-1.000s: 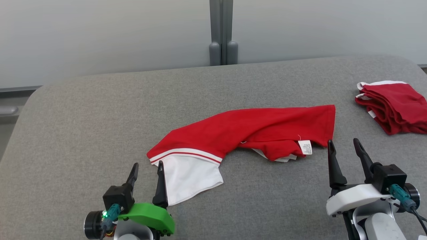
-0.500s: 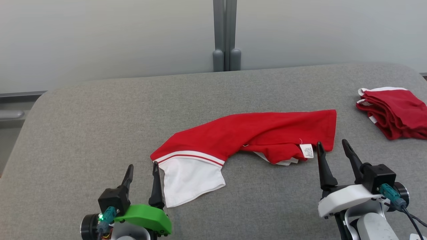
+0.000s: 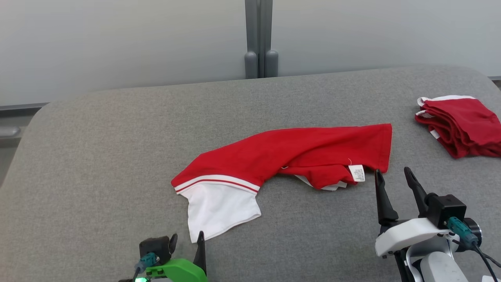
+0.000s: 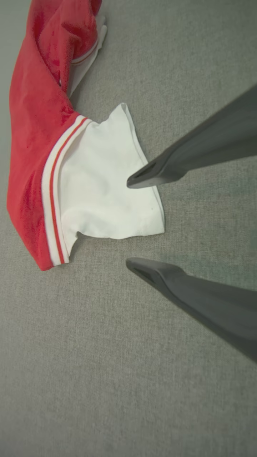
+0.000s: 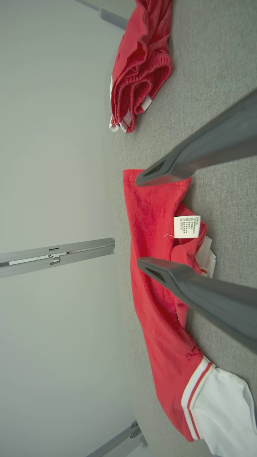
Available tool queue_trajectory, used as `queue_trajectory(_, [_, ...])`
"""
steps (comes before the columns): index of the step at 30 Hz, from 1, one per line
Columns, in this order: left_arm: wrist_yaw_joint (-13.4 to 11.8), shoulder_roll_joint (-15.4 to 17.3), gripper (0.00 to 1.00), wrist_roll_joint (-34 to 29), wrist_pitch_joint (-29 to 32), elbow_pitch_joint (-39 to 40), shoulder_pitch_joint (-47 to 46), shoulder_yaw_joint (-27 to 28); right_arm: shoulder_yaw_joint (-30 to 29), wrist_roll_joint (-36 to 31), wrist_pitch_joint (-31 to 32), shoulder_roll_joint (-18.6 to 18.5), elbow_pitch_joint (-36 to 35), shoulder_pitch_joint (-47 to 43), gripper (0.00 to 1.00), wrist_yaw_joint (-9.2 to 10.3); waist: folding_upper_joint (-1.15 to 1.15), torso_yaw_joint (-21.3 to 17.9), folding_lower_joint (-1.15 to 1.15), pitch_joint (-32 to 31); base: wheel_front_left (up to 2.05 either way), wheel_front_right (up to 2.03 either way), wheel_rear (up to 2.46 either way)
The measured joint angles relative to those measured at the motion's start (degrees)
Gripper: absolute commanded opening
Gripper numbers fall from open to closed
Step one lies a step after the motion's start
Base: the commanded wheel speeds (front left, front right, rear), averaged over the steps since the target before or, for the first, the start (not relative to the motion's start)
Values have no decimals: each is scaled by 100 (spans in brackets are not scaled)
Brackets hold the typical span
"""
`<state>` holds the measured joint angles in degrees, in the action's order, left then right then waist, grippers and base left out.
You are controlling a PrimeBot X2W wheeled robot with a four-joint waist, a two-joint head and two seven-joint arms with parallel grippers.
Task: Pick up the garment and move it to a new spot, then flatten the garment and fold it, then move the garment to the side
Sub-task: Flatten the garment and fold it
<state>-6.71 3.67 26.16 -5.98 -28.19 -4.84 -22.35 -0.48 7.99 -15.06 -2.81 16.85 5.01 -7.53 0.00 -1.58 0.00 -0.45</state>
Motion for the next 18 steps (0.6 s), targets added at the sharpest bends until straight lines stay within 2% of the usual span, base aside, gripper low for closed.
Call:
queue_trajectory(4, [-5,-36,100,194,223,-190,-8,-29,-35,-10,1,0,38,13,100,0,0,-70,0,93,0,0,0])
queue_trajectory(15, [7,-65,100,530,285,-853,-481,27,-77,-64,0,0,66,119,100,0,0,-365,0,373,0,0,0])
queue_trajectory(16, [20,-66,66,558,279,-902,-522,15,-90,-73,1,-1,74,119,100,0,0,-382,0,392,0,0,0])
queue_trajectory(17, [31,-67,43,557,279,-928,-548,-3,-98,-80,0,0,82,120,100,0,0,-393,0,405,0,0,0])
queue_trajectory(18, [44,-65,6,557,280,-966,-591,-22,-123,-109,1,0,113,120,100,0,0,-403,0,419,0,0,0])
